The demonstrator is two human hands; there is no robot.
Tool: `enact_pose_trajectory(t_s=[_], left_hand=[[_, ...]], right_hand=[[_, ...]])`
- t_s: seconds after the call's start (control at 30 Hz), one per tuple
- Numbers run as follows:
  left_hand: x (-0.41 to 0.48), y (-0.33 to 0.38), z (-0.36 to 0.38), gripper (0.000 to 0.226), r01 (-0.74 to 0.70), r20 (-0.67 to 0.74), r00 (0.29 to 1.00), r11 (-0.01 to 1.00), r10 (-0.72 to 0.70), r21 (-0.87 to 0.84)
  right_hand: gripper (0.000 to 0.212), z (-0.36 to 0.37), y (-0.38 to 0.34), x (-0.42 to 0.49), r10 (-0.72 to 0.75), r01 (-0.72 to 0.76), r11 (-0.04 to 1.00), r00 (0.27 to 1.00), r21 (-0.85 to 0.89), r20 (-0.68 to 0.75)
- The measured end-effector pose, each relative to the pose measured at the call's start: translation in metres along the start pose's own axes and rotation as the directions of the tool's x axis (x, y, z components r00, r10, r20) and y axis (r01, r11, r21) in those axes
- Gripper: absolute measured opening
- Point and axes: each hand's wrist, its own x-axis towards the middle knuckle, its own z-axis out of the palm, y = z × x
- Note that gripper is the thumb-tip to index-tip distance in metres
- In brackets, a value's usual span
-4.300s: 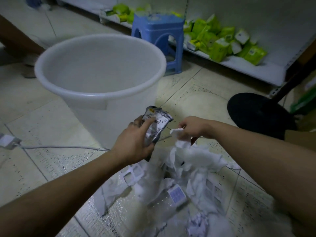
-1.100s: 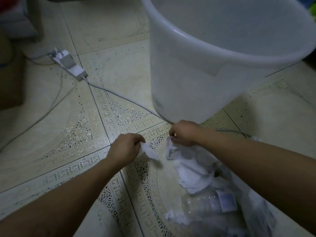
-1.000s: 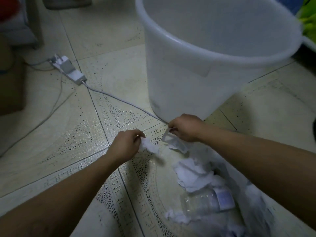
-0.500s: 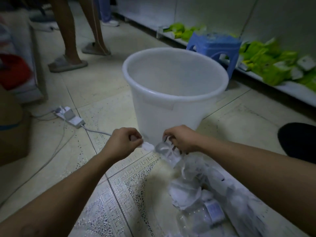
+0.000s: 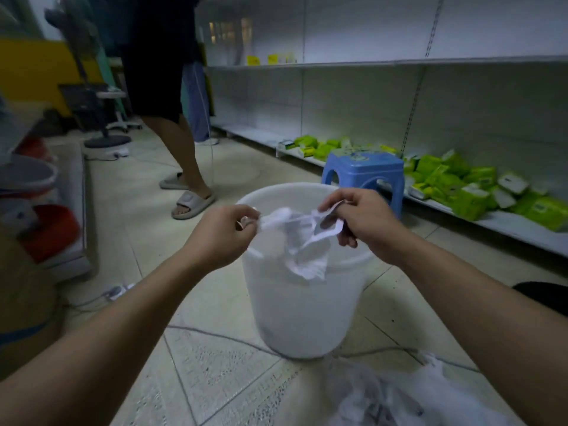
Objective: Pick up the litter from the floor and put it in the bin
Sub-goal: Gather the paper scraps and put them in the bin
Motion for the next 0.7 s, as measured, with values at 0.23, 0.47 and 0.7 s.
enact_pose_trajectory(t_s=[0.23, 0.47, 0.7], left_hand=[[0.024, 0.022, 0.042, 0.059, 0.035, 0.243, 0.963, 0.953, -0.112, 0.301], [-0.004, 0.033, 0.086, 0.061, -0.089, 0.174, 0.984, 0.966, 0.047, 0.241], [-0.039, 0.064, 0.120, 0.041, -0.463, 0.052, 0.887, 0.882, 0.460, 0.094]], right_hand=[[0.046, -0.016, 0.029, 0.014, 0.111, -0.119, 0.898, 0.993, -0.424, -0.043], [0.070, -0.038, 0.051, -0.005, 0.121, 0.008, 0.632, 0.987, -0.775, 0.109], [0.084, -0.069, 0.054, -0.042, 0.042, 0.130, 0.502, 0.984, -0.855, 0.174]])
